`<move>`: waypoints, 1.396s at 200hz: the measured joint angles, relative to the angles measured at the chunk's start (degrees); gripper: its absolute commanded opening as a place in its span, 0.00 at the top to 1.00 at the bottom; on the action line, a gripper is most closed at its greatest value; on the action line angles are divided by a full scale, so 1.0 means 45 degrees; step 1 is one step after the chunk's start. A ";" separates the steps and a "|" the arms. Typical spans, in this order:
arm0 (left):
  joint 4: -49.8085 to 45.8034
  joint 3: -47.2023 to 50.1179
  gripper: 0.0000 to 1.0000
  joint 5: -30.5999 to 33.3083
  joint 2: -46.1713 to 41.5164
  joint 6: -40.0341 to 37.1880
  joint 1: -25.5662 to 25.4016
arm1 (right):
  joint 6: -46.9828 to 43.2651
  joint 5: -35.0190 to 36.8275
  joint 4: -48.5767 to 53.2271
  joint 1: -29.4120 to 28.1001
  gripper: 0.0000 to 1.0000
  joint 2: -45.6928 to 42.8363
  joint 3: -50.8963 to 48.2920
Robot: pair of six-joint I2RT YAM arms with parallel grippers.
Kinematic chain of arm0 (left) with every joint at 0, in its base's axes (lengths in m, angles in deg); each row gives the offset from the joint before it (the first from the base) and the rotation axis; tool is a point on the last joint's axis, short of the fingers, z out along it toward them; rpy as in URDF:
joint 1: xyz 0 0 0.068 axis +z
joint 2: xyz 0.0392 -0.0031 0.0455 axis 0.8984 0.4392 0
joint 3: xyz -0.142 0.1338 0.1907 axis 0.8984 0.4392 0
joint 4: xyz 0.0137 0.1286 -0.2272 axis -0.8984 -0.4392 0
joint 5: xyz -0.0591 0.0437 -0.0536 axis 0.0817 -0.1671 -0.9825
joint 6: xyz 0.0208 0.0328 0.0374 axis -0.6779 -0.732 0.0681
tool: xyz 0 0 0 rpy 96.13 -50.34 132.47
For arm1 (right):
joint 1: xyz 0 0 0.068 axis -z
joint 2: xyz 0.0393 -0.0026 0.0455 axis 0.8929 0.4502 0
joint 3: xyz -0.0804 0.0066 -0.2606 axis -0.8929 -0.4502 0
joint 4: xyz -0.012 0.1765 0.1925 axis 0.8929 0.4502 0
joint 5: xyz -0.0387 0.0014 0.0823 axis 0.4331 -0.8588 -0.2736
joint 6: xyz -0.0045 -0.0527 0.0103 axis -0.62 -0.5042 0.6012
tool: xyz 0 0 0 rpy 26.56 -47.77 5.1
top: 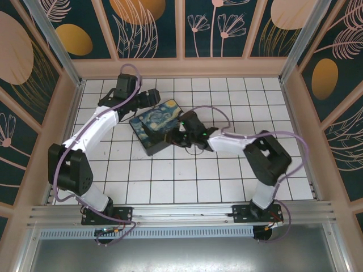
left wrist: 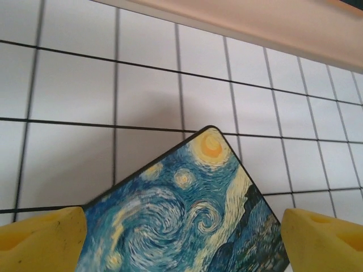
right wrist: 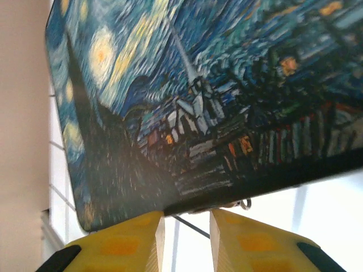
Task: Unlock the padlock with the key
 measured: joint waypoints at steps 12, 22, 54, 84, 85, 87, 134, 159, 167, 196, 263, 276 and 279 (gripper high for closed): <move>-0.0068 0.0107 0.11 0.0126 -0.0010 0.0087 0.0146 | 0.0029 -0.0262 -0.0126 -0.0185 0.73 0.1122 0.1229; -0.0160 0.0180 0.10 0.0199 -0.0063 0.0131 0.0194 | 0.0024 -0.0345 -0.0228 -0.0287 0.73 0.1749 0.1977; -0.0452 0.0325 0.08 0.0418 -0.0578 0.0238 0.0301 | -0.0160 -0.0325 -0.0136 -0.0413 0.69 0.1336 0.2001; -0.0262 0.1642 0.07 0.0899 -0.1520 0.0884 0.0952 | -0.0962 0.0267 0.0855 0.0262 0.64 -0.1384 0.0466; -0.0257 0.1729 0.07 0.0962 -0.1554 0.0933 0.0981 | -0.0991 0.0272 0.0874 0.0291 0.64 -0.1447 0.0442; -0.0257 0.1821 0.07 0.1015 -0.1583 0.0967 0.1010 | -0.1069 0.0296 0.0928 0.0379 0.63 -0.1617 0.0379; 0.0831 0.4080 0.12 0.1438 -0.0568 0.1909 0.1661 | -0.2618 0.1685 0.2385 0.2254 0.60 -0.3759 -0.0151; 0.1987 0.3963 0.15 0.1190 0.0719 0.1821 0.1710 | -0.3007 0.2040 0.3050 0.2322 0.60 -0.4546 -0.0787; 0.2302 0.3750 0.15 0.1078 0.0991 0.1656 0.1719 | -0.3099 0.2108 0.3225 0.2341 0.60 -0.4852 -0.1049; 0.2812 0.1617 0.14 0.0253 0.2812 0.0495 0.1719 | -0.3225 0.2346 0.3750 0.2628 0.58 -0.6183 -0.2074; 0.3308 0.2006 0.02 0.1375 0.1253 -0.0461 0.1705 | -0.4541 0.3667 0.3993 0.5741 0.01 -0.8694 -0.4158; 0.3735 0.3084 0.01 0.2560 -0.0262 -0.0597 0.1705 | -0.5518 0.4755 0.2579 0.6645 0.01 -0.9092 -0.5153; 0.3944 0.3390 0.01 0.2880 -0.0631 -0.0685 0.1705 | -0.5819 0.5051 0.2016 0.6829 0.01 -0.9233 -0.5518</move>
